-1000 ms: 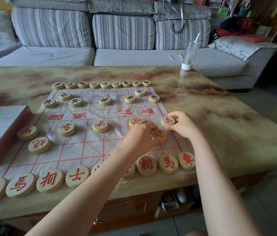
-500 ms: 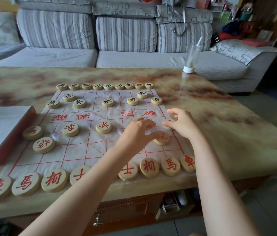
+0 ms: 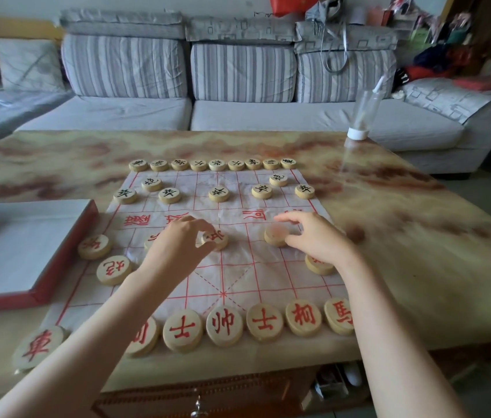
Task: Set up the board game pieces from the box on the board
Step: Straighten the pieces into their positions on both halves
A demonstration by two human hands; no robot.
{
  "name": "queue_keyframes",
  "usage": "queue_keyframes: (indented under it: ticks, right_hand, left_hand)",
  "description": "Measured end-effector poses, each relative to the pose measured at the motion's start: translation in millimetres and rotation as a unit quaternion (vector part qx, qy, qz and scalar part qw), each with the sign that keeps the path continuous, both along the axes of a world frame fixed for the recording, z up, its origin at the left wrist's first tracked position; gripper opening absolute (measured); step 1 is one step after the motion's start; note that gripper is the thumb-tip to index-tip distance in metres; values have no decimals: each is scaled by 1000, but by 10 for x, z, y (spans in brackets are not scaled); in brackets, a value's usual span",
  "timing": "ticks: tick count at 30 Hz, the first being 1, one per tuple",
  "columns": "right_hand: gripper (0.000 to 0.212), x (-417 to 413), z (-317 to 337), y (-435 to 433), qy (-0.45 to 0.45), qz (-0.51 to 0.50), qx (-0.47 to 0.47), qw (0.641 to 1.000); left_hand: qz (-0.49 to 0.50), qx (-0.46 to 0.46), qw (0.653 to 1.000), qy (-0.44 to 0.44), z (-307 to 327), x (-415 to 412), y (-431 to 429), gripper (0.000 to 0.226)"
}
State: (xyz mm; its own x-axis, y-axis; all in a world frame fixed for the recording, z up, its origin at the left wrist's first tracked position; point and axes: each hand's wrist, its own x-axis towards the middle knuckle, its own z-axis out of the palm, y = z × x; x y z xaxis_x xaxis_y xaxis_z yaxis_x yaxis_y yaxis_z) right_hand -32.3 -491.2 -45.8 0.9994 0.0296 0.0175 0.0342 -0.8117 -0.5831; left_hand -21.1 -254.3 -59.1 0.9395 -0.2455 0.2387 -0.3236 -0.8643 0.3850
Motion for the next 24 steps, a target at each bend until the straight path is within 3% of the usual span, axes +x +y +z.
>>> queue_keyframes:
  ticks: [5,12,17,24]
  right_hand:
    - [52,52,23,51,20,-1,29,999]
    - [43,84,-23,89,15,-9,23,1000]
    - [40,125,-76,95,-4,-32,-19,999]
    - [59,124,-125,106,-32,-121,-115,985]
  left_hand:
    - [18,-11,999,-36,-9,59,-75,41]
    - [50,18,998,-28,-72,120,-91,54]
    - [53,7,999,1,-57,190,-82,46]
    - [-20,-45,997,58,-13,180,-75,40]
